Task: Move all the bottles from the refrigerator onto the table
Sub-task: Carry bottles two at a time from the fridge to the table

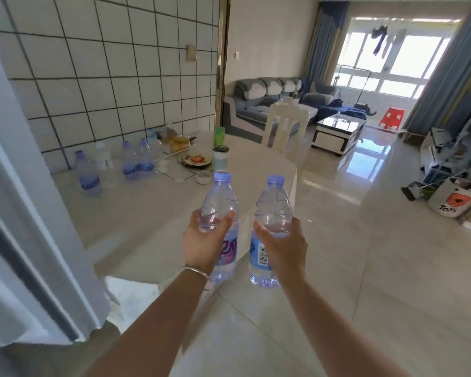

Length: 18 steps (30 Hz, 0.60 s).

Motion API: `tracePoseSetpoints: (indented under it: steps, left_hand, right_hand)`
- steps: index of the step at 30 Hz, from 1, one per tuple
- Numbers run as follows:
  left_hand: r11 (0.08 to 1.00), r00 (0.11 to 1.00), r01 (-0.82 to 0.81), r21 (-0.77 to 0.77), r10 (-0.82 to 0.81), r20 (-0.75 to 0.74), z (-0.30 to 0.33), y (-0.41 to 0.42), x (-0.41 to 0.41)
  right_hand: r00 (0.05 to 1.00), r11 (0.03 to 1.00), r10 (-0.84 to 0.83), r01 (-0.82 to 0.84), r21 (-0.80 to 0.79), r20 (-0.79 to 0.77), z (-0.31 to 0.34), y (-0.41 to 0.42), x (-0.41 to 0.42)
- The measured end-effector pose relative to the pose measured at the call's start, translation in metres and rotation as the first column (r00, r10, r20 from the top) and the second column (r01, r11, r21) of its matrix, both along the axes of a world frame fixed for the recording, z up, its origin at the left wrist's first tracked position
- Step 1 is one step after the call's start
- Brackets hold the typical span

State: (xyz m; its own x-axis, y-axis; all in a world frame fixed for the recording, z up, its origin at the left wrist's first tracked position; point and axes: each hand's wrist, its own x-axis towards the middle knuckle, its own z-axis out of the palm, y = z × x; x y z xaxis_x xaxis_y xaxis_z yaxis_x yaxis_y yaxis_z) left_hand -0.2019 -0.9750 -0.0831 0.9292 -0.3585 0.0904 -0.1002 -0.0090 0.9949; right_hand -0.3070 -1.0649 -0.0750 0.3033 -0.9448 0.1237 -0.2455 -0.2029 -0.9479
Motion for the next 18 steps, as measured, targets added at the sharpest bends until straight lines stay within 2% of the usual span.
tracePoseSetpoints:
  steps: [6,10,14,18]
  left_hand:
    - [0.991,0.991,-0.136,0.015,0.136,0.017,-0.002,-0.059,0.077]
    - [0.965,0.966,-0.256,0.060,0.257,-0.003,-0.013,-0.087,0.132]
    - [0.896,0.902,-0.432,0.103,0.431,0.030,-0.023,-0.109,0.184]
    - [0.796,0.804,-0.588,0.140,0.595,-0.005,-0.027,-0.124,0.232]
  right_hand:
    - [0.987,0.987,0.157,-0.157,0.008,0.022,-0.005,-0.076,0.092]
    - [0.948,0.947,0.317,-0.317,0.058,0.012,-0.013,-0.113,0.160]
    - [0.864,0.863,0.504,-0.502,0.060,-0.020,-0.020,-0.144,0.232]
    - [0.758,0.758,0.652,-0.650,0.055,-0.033,-0.028,-0.164,0.302]
